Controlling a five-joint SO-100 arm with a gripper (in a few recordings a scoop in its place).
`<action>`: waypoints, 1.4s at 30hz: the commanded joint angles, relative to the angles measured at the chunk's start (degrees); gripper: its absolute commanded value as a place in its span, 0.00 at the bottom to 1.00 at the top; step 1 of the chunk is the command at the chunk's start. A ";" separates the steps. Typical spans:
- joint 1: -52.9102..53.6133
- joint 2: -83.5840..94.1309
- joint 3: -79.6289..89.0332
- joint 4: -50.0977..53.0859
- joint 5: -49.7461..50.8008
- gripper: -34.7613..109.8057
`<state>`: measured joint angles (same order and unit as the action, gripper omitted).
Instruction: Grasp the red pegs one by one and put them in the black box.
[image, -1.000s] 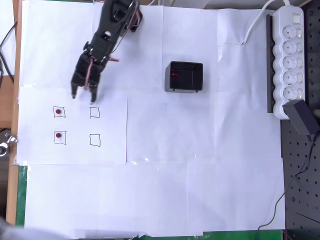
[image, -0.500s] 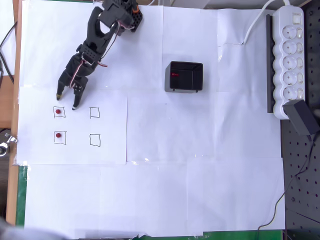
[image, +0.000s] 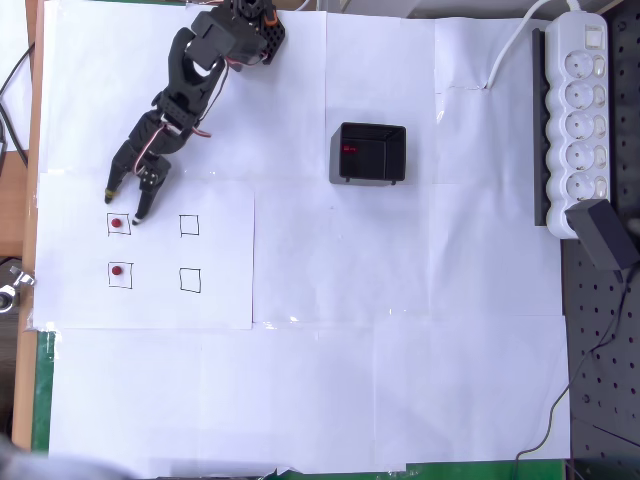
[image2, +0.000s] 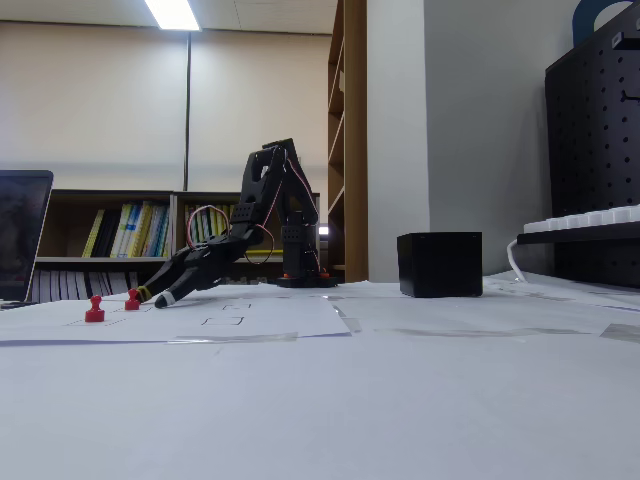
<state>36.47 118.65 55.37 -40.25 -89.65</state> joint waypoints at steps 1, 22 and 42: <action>-0.97 1.85 4.04 -0.53 -1.05 0.40; -3.25 3.52 5.80 -0.79 -0.26 0.39; -3.43 3.87 5.89 -0.26 -0.09 0.24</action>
<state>32.61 122.17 59.85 -40.69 -89.21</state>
